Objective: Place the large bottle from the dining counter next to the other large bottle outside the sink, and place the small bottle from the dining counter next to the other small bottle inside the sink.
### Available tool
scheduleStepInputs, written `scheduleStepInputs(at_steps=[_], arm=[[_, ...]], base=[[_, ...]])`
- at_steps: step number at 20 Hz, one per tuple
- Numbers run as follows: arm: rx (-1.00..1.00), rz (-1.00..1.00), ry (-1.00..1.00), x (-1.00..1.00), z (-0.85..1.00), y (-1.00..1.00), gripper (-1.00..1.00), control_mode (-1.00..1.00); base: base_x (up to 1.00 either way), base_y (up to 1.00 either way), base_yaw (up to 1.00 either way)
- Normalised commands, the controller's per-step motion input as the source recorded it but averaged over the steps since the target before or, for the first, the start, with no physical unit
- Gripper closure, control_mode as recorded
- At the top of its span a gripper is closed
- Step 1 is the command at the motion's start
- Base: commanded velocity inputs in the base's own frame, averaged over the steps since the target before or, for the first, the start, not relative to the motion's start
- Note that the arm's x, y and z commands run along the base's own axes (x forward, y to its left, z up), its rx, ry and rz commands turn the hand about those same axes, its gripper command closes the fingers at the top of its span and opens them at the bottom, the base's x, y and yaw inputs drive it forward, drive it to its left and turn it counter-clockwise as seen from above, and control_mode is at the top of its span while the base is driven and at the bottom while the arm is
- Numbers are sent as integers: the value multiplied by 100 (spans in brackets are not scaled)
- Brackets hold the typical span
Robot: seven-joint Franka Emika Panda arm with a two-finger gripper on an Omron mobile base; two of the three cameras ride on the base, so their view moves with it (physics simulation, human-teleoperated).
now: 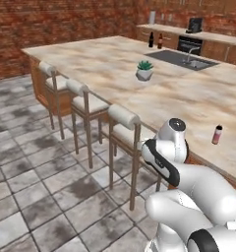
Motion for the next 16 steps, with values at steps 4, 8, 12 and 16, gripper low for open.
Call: scheduleStepInputs(at_steps=[4,8,12,16], arm=[[0,0,0,0,0,0,-100,100],[0,0,0,0,0,0,-100,100],[0,0,0,0,0,0,-100,100],[0,0,0,0,0,0,-100,100]], base=[[-23,79,-49],[-26,80,-48],[-21,66,-48],[-13,57,-48]])
